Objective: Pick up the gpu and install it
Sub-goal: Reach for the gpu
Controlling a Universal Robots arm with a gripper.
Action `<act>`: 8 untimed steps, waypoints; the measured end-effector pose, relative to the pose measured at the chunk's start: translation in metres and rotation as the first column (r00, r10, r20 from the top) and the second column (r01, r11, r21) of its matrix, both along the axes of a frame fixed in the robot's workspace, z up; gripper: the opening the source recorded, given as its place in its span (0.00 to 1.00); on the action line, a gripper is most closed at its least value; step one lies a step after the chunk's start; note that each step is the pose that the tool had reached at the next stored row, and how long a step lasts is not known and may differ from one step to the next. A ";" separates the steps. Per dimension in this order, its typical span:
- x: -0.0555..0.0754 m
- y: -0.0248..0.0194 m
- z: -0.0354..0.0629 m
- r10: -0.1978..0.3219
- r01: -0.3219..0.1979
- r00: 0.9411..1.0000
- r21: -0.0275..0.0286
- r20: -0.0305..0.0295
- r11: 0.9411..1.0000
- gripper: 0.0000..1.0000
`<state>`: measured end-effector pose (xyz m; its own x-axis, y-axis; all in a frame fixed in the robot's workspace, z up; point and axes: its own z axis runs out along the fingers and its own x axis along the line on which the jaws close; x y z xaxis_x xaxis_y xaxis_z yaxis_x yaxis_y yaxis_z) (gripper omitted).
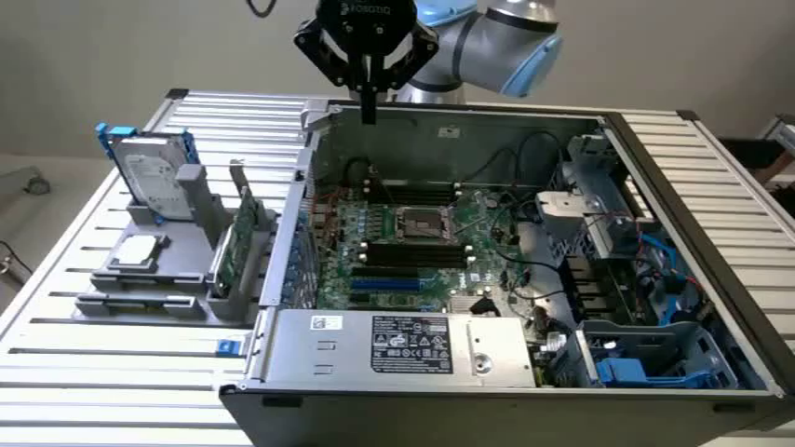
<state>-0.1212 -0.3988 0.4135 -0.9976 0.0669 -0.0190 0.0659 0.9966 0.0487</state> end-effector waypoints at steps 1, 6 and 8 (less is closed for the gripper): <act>0.000 0.0000 0.0010 0.000 0.000 1.000 0.000 0.000 1.000 0.11; 0.000 0.0000 0.0060 0.001 -0.001 1.000 0.000 0.000 1.000 0.11; 0.000 0.0000 0.0079 0.002 -0.002 1.000 0.000 0.000 1.000 0.11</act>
